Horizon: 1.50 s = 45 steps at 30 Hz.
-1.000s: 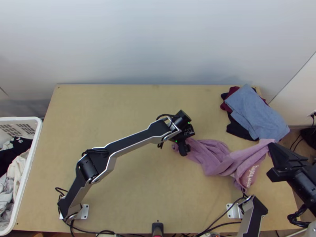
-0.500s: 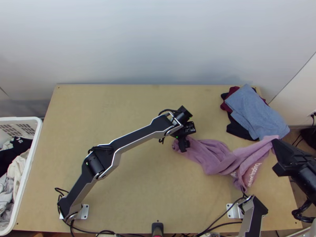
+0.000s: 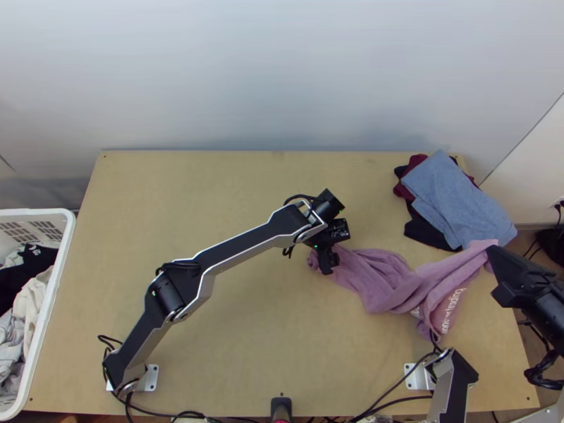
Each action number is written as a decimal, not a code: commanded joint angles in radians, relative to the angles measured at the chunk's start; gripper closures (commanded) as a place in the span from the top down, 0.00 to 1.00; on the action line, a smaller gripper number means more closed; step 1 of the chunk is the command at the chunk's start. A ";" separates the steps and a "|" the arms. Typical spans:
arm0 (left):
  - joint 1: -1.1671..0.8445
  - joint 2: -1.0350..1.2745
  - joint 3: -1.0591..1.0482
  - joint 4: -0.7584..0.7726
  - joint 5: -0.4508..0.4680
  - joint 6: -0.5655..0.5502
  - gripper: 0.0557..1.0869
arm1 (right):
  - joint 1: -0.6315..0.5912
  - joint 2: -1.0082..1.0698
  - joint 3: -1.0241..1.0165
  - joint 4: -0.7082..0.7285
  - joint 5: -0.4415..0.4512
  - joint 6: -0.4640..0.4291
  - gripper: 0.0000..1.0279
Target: Fold the t-shirt
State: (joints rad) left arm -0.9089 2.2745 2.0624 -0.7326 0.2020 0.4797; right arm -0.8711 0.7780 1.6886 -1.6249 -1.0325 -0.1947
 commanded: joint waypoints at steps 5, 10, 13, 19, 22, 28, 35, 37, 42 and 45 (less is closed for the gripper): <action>-0.024 -0.021 -0.074 0.015 0.002 0.003 0.80 | 0.000 0.001 0.003 0.007 0.000 -0.002 0.03; -0.025 -0.020 -0.099 0.035 -0.006 0.007 0.80 | 0.000 0.001 0.005 0.007 0.000 -0.002 0.03; -0.019 -0.015 -0.105 0.062 -0.018 0.007 0.77 | 0.000 0.001 0.005 0.007 0.000 -0.002 0.03; -0.007 -0.003 -0.102 0.073 -0.024 0.010 0.76 | 0.000 0.001 0.003 0.007 0.000 0.001 0.03; -0.004 -0.003 -0.100 0.087 -0.030 0.008 0.76 | 0.000 0.001 0.003 0.007 0.000 0.001 0.03; 0.004 0.010 -0.099 0.108 -0.033 0.008 0.57 | 0.000 0.001 0.003 0.008 0.000 0.006 0.03; 0.005 0.014 -0.097 0.108 -0.032 -0.004 0.29 | 0.000 0.003 0.002 0.019 0.000 0.012 0.03; 0.005 0.013 -0.097 0.108 -0.032 -0.012 0.26 | 0.000 0.001 0.002 0.019 0.000 0.014 0.03; 0.007 0.005 -0.097 0.107 -0.030 -0.044 0.19 | 0.000 0.001 -0.003 0.019 0.000 0.014 0.03; 0.007 -0.007 -0.093 0.107 -0.030 -0.072 0.17 | 0.000 0.003 -0.003 0.019 0.000 0.012 0.03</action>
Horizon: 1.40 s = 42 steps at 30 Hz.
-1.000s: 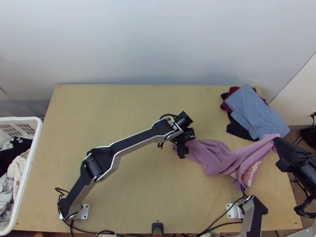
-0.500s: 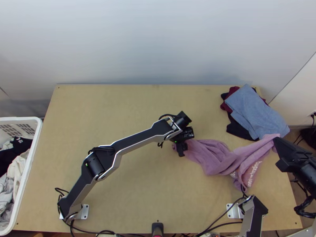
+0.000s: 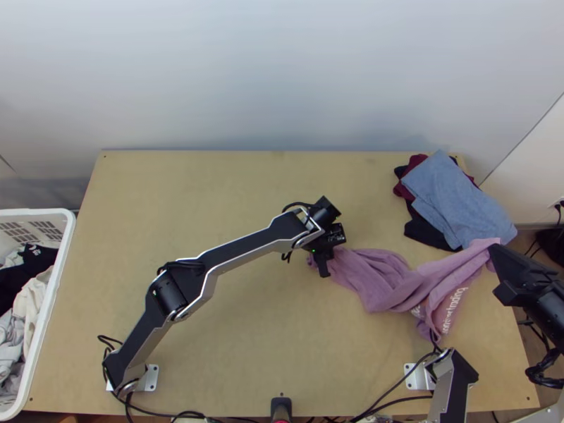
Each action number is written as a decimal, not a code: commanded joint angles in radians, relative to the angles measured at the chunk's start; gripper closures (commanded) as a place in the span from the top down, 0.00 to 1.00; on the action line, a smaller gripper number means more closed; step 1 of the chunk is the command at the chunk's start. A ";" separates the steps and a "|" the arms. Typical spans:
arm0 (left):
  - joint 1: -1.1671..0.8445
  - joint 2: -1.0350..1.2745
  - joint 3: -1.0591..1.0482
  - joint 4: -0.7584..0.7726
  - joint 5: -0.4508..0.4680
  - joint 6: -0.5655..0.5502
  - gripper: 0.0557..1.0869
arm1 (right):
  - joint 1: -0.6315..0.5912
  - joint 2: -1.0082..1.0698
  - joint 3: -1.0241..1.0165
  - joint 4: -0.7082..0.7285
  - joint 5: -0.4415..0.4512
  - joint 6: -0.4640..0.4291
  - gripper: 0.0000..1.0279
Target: Fold the t-shirt
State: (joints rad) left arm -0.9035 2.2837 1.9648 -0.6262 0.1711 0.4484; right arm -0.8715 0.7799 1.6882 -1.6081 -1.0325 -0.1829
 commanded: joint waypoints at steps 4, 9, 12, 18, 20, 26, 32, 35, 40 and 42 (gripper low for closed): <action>0.000 -0.029 0.151 -0.129 0.050 -0.142 0.17 | 0.000 -0.001 -0.005 0.004 0.002 -0.001 0.03; 0.012 -0.056 0.209 -0.244 0.087 -0.194 0.17 | 0.000 -0.001 -0.005 0.004 0.000 -0.001 0.03; 0.044 -0.110 0.180 -0.253 0.127 -0.241 0.17 | 0.000 -0.001 -0.005 0.005 0.002 -0.001 0.03; 0.141 -0.219 0.172 -0.247 0.131 -0.318 0.17 | 0.005 0.010 -0.004 0.005 -0.001 0.000 0.03; 0.186 -0.259 0.177 -0.241 0.134 -0.352 0.17 | 0.017 0.025 -0.005 0.007 -0.005 -0.001 0.03; 0.308 -0.392 0.154 -0.242 0.148 -0.396 0.17 | 0.025 0.113 -0.016 0.065 0.015 -0.007 0.03; 0.385 -0.497 0.154 -0.244 0.156 -0.407 0.17 | 0.135 0.167 -0.002 0.139 0.075 -0.004 0.03; 0.403 -0.538 0.154 -0.253 0.157 -0.424 0.15 | 0.192 0.193 0.008 0.158 0.078 -0.006 0.03; 0.417 -0.613 0.052 -0.264 0.176 -0.424 0.15 | 0.321 0.236 0.016 0.162 0.103 -0.004 0.03; 0.384 -0.648 -0.040 -0.264 0.180 -0.407 0.15 | 0.355 0.239 0.002 0.162 0.111 -0.003 0.03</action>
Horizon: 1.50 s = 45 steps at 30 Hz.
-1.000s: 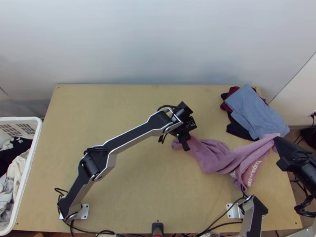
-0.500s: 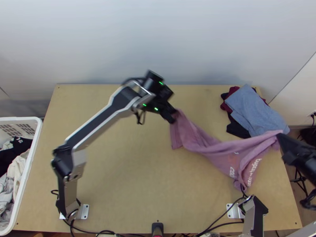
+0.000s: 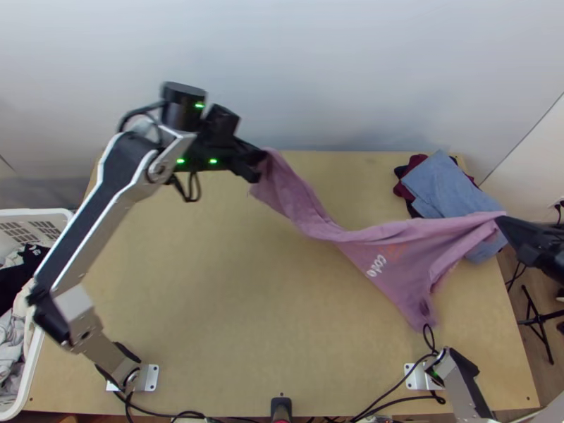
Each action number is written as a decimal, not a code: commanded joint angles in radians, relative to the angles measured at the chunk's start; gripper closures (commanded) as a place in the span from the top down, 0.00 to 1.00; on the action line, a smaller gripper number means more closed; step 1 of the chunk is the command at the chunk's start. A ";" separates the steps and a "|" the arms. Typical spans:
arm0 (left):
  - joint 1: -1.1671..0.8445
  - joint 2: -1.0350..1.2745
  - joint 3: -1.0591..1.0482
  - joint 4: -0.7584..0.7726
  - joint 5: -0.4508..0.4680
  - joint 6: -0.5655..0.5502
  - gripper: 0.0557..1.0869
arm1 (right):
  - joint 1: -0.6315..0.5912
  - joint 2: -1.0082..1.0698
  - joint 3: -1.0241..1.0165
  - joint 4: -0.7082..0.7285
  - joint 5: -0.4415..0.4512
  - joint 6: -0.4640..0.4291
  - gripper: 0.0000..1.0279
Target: Fold the t-shirt
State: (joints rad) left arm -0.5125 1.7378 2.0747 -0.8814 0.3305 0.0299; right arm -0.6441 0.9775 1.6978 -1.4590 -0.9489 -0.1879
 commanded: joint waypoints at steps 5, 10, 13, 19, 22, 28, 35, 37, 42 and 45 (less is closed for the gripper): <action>-0.115 -0.173 -0.455 0.058 0.022 0.093 0.15 | 0.212 0.047 -0.020 0.014 0.079 0.007 0.03; -0.139 -0.133 -0.604 0.147 0.022 0.143 0.16 | 0.228 0.046 -0.021 0.012 0.098 0.010 0.03; -0.130 -0.084 -0.645 0.183 0.022 0.160 0.18 | 0.239 0.043 -0.021 0.003 0.110 0.010 0.03; -0.136 -0.003 -0.754 0.272 0.021 0.203 0.20 | 0.245 0.038 -0.024 -0.004 0.125 0.013 0.03; -0.136 0.049 -0.768 0.298 0.021 0.220 0.22 | 0.253 0.038 -0.029 -0.004 0.127 0.019 0.03; -0.135 0.109 -0.766 0.323 0.010 0.243 0.71 | 0.265 0.036 -0.029 -0.004 0.133 0.034 0.03; -0.136 0.115 -0.749 0.320 0.002 0.249 0.86 | 0.270 0.033 -0.032 -0.004 0.144 0.044 0.03; -0.130 0.111 -0.740 0.320 -0.010 0.248 0.86 | 0.279 0.032 -0.035 -0.004 0.147 0.047 0.03; -0.095 0.071 -0.697 0.311 -0.022 0.248 0.86 | 0.290 0.027 -0.035 -0.004 0.154 0.054 0.03; -0.069 0.042 -0.665 0.306 -0.025 0.248 0.86 | 0.293 0.024 -0.038 -0.003 0.157 0.056 0.03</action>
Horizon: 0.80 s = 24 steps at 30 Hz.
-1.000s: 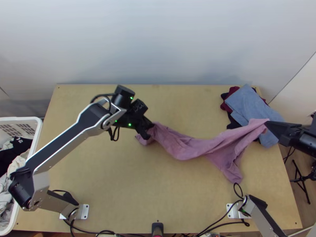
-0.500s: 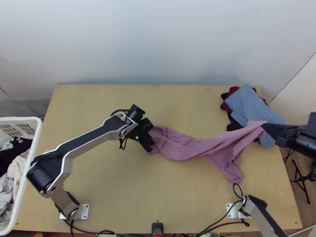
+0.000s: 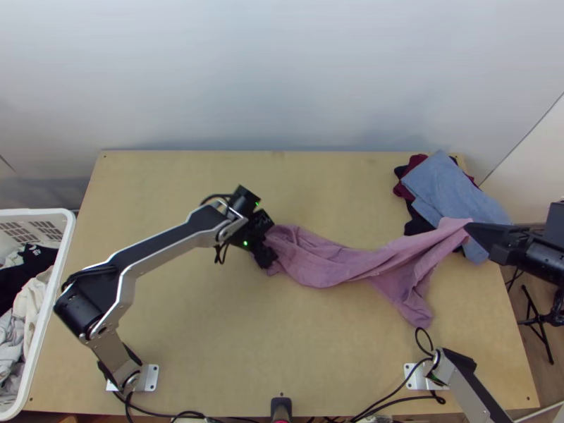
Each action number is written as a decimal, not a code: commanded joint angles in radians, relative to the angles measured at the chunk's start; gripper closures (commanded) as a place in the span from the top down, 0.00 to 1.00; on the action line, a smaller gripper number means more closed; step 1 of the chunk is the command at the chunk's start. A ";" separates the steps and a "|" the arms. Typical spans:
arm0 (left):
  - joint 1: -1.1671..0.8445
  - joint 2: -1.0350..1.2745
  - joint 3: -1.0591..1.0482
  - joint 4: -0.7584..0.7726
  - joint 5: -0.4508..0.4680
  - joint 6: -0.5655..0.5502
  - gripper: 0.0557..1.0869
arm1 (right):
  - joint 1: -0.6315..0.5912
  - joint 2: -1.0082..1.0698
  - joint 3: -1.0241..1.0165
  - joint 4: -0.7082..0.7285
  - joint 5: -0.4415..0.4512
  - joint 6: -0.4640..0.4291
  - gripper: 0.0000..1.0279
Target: Fold the t-shirt
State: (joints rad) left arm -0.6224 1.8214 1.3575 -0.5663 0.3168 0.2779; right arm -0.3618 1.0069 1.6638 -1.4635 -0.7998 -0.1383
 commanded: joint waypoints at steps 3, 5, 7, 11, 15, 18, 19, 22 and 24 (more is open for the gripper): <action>0.049 -0.053 0.075 -0.021 -0.012 0.001 0.86 | 0.020 -0.007 -0.012 0.002 0.010 0.011 0.03; 0.036 -0.057 0.071 -0.027 -0.012 0.012 0.86 | 0.037 -0.005 -0.012 0.002 0.010 0.019 0.03; 0.013 -0.056 0.054 -0.035 -0.012 0.030 0.86 | 0.040 -0.005 -0.012 0.005 0.011 0.020 0.03; -0.026 -0.054 0.020 -0.037 -0.012 0.055 0.86 | 0.040 -0.005 -0.010 0.006 0.014 0.023 0.03; -0.068 -0.051 -0.003 -0.037 -0.016 0.093 0.85 | 0.040 -0.008 -0.010 0.006 0.022 0.023 0.03; -0.079 -0.040 -0.015 -0.027 -0.045 0.116 0.85 | 0.041 -0.008 -0.009 0.008 0.021 0.023 0.03; -0.079 -0.037 -0.015 -0.024 -0.050 0.126 0.85 | 0.041 -0.008 -0.009 0.008 0.022 0.025 0.03; -0.073 -0.022 -0.017 -0.018 -0.070 0.152 0.82 | 0.041 -0.008 -0.006 0.009 0.022 0.025 0.03; -0.065 -0.016 -0.021 -0.006 -0.073 0.158 0.74 | 0.041 -0.008 -0.006 0.009 0.021 0.025 0.03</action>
State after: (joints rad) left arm -0.6838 1.7855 1.3518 -0.5930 0.2680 0.3958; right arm -0.3225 0.9993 1.6550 -1.4559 -0.7803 -0.1154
